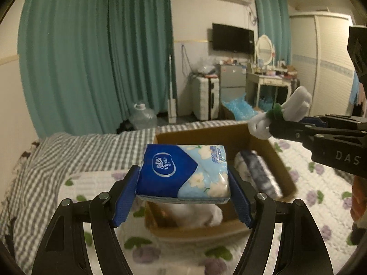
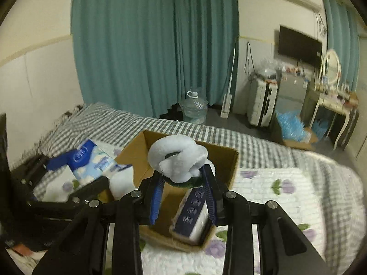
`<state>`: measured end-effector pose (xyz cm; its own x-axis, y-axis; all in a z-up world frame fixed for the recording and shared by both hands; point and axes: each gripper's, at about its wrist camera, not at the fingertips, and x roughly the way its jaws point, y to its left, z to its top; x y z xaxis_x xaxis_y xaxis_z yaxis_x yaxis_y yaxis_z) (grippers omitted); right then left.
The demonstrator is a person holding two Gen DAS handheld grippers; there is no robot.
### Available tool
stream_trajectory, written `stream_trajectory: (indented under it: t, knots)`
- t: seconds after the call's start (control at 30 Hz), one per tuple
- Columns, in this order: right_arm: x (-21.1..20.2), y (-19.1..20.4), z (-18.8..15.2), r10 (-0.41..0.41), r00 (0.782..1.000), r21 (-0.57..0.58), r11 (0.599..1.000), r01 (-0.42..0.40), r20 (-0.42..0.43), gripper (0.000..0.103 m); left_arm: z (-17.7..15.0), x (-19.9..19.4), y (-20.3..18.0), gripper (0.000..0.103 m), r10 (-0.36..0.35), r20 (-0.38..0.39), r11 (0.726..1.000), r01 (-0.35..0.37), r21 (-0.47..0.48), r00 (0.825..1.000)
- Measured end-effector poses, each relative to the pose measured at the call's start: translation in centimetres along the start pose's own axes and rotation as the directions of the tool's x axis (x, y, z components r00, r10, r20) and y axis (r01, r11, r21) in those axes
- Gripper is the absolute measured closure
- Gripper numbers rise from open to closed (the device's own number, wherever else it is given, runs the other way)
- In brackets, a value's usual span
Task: Organize soft objects
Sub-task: 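Carry both items over the cardboard box and open both grippers to drop them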
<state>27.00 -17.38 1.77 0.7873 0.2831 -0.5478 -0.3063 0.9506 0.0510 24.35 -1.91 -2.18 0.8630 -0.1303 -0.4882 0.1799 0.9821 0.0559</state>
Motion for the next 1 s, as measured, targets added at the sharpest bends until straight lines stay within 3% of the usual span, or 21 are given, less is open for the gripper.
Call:
stream_trajectory:
  t: [0.17,0.33,0.4,0.47,0.5,0.7,1.0]
  knots:
    - [3.6,-0.5,-0.5,-0.008,0.999,-0.024,1.000,0.007,-0.032,0.071,-0.6,3.8,0.2,0.031,0.004,-0.054,1.000,-0.004,-0.005,0.999]
    - [5.7,-0.7,-1.1,-0.005,0.999,-0.046,0.999,0.003,-0.049,0.069,-0.8,4.9,-0.3,0.029,-0.012,-0.055,1.000,0.012,0.003,0.998]
    - [5.9,-0.7,-1.2,-0.030,0.999,-0.057,0.998,0.028,-0.041,0.060,-0.7,5.1,-0.4,0.029,-0.018,-0.054,1.000,0.018,0.000,0.998]
    - [5.9,-1.1,-1.1,-0.038,0.999,-0.043,0.998,0.036,-0.029,0.033,-0.6,5.1,-0.5,0.027,-0.011,-0.053,1.000,0.011,-0.004,0.999]
    - [5.7,-1.4,-1.1,-0.033,0.999,-0.027,0.999,0.032,-0.021,0.028,-0.6,5.2,-0.6,0.027,-0.001,-0.059,1.000,0.001,-0.005,0.998]
    - [4.0,-2.3,-0.9,-0.049,0.999,0.008,0.999,0.049,0.014,0.021,0.1,4.5,-1.2,0.027,0.035,-0.046,0.999,-0.035,0.008,0.998]
    - [-2.4,-2.4,-0.4,-0.073,0.993,0.046,0.997,0.069,0.096,0.010,3.4,-1.0,-1.4,0.026,0.042,0.064,0.999,-0.042,0.004,0.997]
